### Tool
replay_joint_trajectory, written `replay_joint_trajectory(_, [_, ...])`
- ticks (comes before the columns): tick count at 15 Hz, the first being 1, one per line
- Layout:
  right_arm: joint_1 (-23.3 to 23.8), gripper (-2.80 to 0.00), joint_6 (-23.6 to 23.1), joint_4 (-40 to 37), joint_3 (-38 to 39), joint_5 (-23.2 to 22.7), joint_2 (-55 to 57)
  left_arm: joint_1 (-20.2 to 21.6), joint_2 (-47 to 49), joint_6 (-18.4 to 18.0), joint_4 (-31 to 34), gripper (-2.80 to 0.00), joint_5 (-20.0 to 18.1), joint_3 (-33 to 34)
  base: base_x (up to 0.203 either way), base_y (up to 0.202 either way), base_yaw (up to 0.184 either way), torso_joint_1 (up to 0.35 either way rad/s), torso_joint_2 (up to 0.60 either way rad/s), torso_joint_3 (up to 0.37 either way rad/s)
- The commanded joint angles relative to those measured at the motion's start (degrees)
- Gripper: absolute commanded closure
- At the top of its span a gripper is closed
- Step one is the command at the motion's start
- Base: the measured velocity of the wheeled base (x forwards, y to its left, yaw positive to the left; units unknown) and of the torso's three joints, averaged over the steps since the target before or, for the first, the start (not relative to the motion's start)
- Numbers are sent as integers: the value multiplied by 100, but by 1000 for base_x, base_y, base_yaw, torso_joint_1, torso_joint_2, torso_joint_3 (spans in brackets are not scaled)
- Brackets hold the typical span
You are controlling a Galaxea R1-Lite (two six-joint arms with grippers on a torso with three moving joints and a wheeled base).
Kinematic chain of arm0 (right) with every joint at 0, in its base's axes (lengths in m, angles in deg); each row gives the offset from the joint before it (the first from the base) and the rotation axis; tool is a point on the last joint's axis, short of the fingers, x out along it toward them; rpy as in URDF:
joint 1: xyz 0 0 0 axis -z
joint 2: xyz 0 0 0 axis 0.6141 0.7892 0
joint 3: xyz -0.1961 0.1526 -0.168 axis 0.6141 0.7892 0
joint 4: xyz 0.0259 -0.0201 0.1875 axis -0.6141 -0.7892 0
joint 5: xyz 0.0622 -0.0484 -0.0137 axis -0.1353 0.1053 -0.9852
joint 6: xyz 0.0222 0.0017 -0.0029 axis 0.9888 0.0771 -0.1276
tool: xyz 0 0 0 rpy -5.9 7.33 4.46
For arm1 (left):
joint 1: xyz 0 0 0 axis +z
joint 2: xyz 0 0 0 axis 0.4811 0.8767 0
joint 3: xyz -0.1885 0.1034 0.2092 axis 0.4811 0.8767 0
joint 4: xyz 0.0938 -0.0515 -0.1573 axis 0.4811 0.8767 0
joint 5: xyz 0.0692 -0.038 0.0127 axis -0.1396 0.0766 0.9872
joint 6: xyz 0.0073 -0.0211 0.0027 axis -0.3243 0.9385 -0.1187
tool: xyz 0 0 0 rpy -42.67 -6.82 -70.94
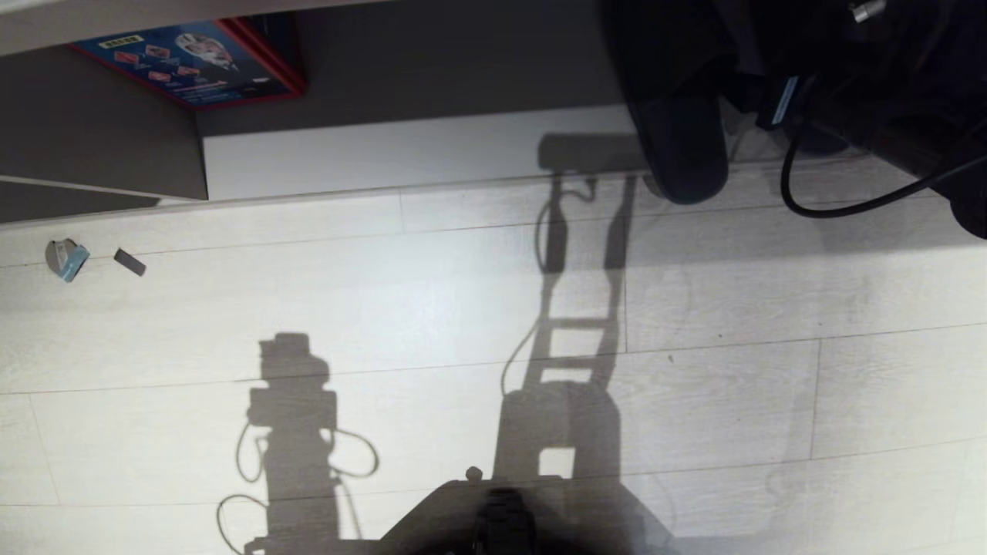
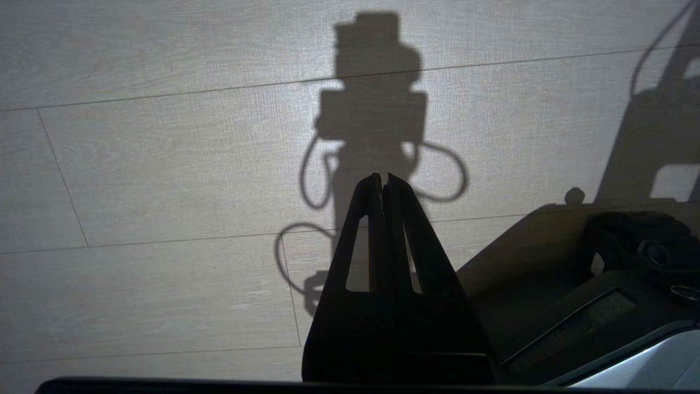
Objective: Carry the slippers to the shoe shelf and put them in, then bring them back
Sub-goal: Place the slippers into the shoe cabinet
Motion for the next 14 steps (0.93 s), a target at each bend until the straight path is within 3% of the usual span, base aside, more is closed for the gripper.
replay_joint_trajectory(1, [-2, -280, -22, 22, 319, -1, -239, 0, 5, 1, -2, 0, 1, 0, 0, 0, 0, 0, 0, 0])
replay_joint_trajectory(5, [-9, -280, -27, 33, 890, -68, -754, 0, 5, 1, -2, 0, 1, 0, 0, 0, 0, 0, 0, 0])
replay_joint_trajectory(8, [-181, -280, 260, 46, 1015, -585, -925, 0, 5, 1, -2, 0, 1, 0, 0, 0, 0, 0, 0, 0])
replay_joint_trajectory(9, [-345, 0, 354, 47, 1006, -614, -947, 0, 5, 1, -2, 0, 1, 0, 0, 0, 0, 0, 0, 0])
replay_joint_trajectory(14, [-1154, 0, 362, 29, 864, -446, -774, 0, 5, 1, -2, 0, 1, 0, 0, 0, 0, 0, 0, 0])
